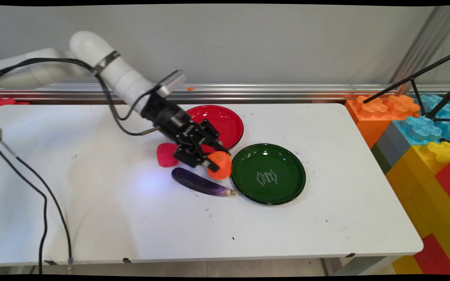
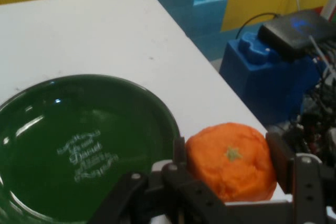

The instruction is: Place the picked object on the table

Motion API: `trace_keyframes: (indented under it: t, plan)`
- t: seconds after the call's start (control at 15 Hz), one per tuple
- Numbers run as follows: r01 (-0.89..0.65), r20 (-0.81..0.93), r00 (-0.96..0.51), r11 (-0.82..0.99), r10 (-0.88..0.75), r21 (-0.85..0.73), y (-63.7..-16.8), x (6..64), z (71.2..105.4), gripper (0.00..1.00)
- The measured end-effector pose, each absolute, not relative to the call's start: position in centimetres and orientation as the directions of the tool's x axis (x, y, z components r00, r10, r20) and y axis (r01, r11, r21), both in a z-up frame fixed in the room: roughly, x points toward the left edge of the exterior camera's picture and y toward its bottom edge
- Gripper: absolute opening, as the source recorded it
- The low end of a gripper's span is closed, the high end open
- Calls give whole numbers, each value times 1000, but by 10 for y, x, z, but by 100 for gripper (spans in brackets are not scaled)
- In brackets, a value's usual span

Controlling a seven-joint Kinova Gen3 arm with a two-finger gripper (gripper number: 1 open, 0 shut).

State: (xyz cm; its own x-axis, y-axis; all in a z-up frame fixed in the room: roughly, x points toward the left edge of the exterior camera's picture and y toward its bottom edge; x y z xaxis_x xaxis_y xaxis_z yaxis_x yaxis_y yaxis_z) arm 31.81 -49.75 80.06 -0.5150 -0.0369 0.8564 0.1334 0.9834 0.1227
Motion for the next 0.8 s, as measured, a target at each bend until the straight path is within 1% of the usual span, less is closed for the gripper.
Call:
trace_keyframes:
  t: [0.33, 0.8]
  plan:
    - [144, 852, -522, 981, -33, 126, -486, 353, 796, 0]
    - [159, 841, -541, 978, -29, 137, -475, 393, 775, 0]
